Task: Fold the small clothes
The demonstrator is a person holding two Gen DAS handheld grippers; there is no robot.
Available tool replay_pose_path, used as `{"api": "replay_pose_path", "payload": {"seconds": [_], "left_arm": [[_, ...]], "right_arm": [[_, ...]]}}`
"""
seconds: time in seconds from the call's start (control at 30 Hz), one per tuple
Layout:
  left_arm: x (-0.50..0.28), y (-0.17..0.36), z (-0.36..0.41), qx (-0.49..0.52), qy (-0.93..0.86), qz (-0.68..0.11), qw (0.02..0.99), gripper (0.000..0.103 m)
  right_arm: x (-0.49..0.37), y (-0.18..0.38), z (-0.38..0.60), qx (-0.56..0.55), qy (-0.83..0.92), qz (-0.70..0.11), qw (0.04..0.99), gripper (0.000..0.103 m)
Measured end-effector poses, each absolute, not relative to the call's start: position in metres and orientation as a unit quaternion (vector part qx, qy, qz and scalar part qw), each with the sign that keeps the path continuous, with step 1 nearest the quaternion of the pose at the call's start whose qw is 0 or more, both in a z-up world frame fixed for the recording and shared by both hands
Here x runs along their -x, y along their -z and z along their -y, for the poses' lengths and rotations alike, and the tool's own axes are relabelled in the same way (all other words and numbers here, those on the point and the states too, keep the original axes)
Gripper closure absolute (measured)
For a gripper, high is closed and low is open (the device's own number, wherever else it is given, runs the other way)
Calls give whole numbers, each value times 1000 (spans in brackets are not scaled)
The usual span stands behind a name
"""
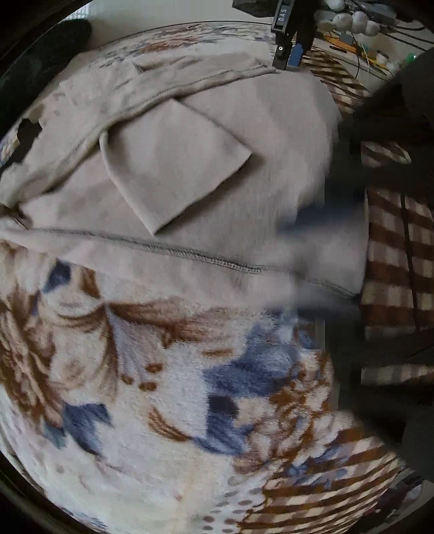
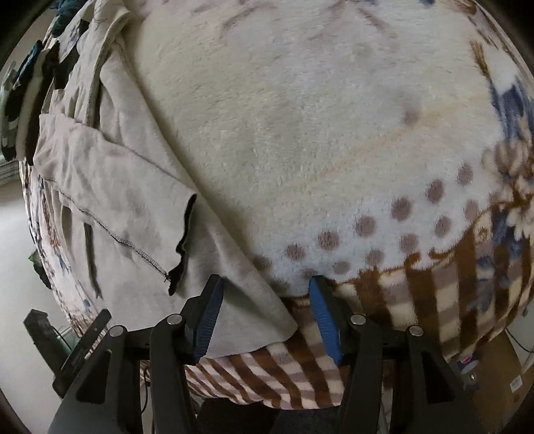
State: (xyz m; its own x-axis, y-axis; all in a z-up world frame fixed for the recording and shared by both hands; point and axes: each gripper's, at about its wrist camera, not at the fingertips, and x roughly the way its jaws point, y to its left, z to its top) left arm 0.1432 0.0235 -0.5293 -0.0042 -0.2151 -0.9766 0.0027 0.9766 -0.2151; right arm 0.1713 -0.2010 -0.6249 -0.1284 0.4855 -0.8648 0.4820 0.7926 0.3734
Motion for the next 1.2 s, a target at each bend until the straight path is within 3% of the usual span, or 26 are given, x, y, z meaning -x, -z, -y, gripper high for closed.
{"api": "replay_pose_path", "payload": {"seconds": [0.07,0.1,0.27,0.5,0.67,0.83,1.0,1.07,1.1,1.17,1.2], "left_arm": [[-141,521,-23,86,90,-698,705,99],[-138,516,-22,90,92,-695,708,99],[-151,493,-28,126,88,-692,705,99],[-206,457,-42,252,76,-668,696,100],[-289,453,-51,314,67,-628,709,100],[-356,492,-58,320,65,-618,715,98],[-392,535,-76,402,50,-625,667,95],[-395,535,-85,414,44,-617,667,94],[-394,531,-90,416,38,-612,671,87],[-393,525,-101,422,32,-597,682,72],[-392,521,-105,417,27,-593,688,65]], "right_arm": [[-150,619,221,-328,-14,-750,574,84],[-147,615,227,-330,-18,-750,573,90],[-137,568,298,-361,-29,-734,575,96],[-136,499,417,-414,-52,-682,601,96],[-190,457,471,-442,-59,-640,626,96],[-246,454,505,-438,-31,-612,658,96],[-291,486,533,-507,0,-589,629,94],[-286,485,561,-535,-3,-569,625,84],[-282,481,571,-541,-5,-556,631,82],[-264,469,597,-529,-4,-551,645,66],[-264,463,587,-507,2,-557,657,66]]}}
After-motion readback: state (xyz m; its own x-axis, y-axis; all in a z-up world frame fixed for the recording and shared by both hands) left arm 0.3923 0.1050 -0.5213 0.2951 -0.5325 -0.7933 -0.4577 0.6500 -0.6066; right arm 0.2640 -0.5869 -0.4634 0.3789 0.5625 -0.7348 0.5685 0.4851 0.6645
